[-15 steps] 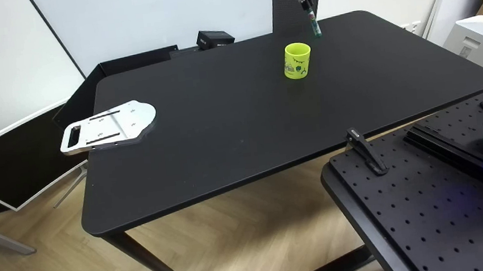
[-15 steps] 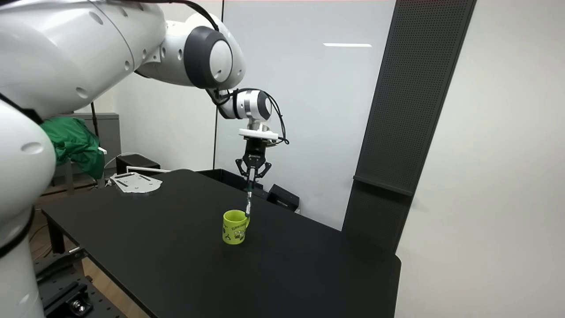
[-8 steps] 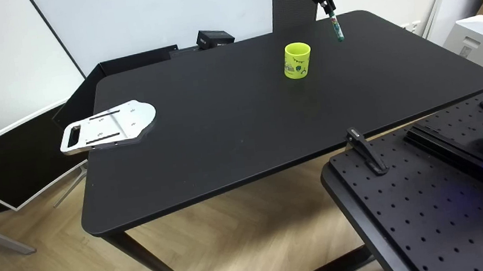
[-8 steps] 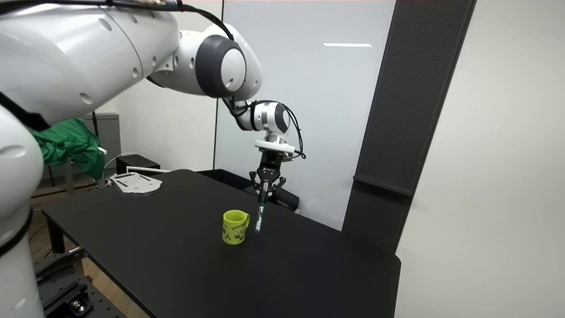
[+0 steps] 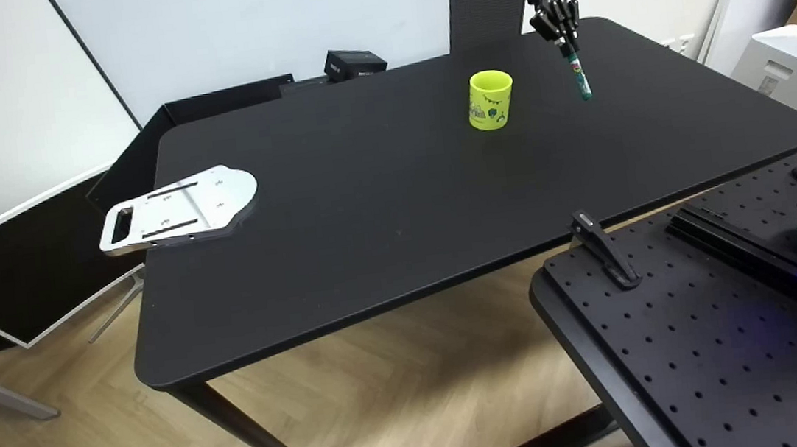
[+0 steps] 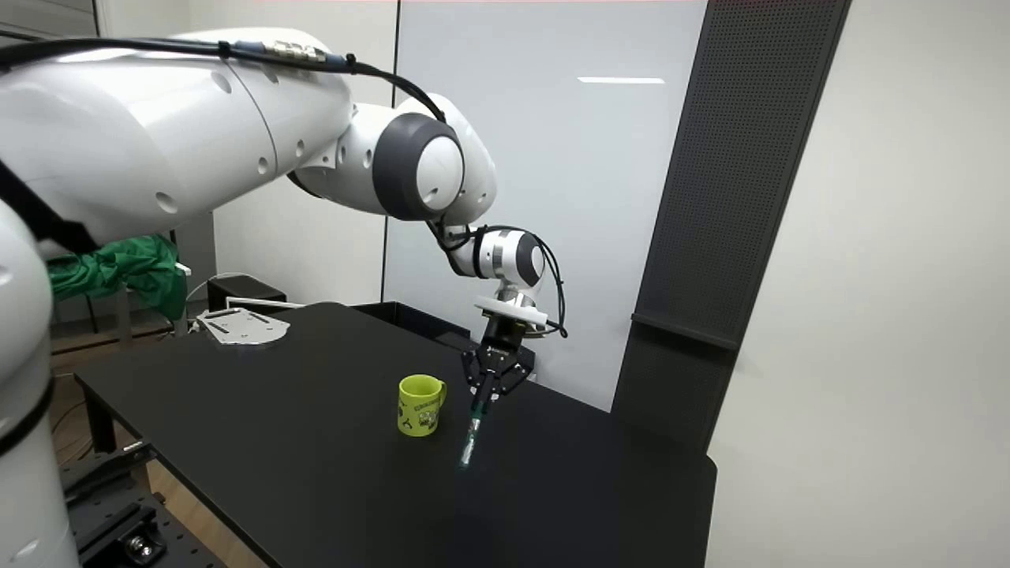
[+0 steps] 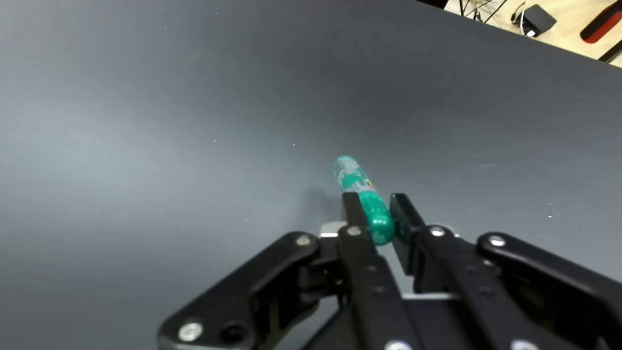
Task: Remove the marker from the mug.
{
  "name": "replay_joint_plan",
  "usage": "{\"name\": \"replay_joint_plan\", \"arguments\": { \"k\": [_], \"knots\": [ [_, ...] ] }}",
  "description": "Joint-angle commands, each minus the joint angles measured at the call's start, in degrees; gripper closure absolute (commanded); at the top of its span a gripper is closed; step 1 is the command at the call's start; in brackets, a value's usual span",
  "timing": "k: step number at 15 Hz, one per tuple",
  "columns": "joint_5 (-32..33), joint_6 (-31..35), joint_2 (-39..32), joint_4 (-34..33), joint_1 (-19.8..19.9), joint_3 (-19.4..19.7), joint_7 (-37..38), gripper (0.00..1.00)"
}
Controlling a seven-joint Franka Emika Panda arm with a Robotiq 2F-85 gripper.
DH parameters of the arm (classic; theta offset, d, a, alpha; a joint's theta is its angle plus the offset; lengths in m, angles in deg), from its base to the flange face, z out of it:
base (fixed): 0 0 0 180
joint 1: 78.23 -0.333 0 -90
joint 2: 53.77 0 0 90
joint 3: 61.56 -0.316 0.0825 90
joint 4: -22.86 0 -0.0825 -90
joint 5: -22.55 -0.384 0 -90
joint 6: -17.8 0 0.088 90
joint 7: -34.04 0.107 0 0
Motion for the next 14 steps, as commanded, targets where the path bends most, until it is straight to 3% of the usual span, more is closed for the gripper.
{"name": "replay_joint_plan", "arguments": {
  "k": [1,6,7,8,11,14],
  "knots": [
    [-1.52,-2.16,-4.83,-5.85,1.23,0.44,-0.17,0.95],
    [-1.82,-3.65,-8.85,-9.46,2.61,1.40,-0.35,0.95],
    [-1.78,-4.03,-9.41,-10.27,2.79,1.56,-0.30,0.56],
    [-1.68,-3.77,-9.73,-10.82,2.96,1.69,-0.46,0.56],
    [-1.00,-0.82,-8.28,-10.33,3.02,1.39,-0.26,0.35],
    [-0.36,7.10,-5.65,-8.46,2.52,1.48,0.59,0.15]
  ]
}}
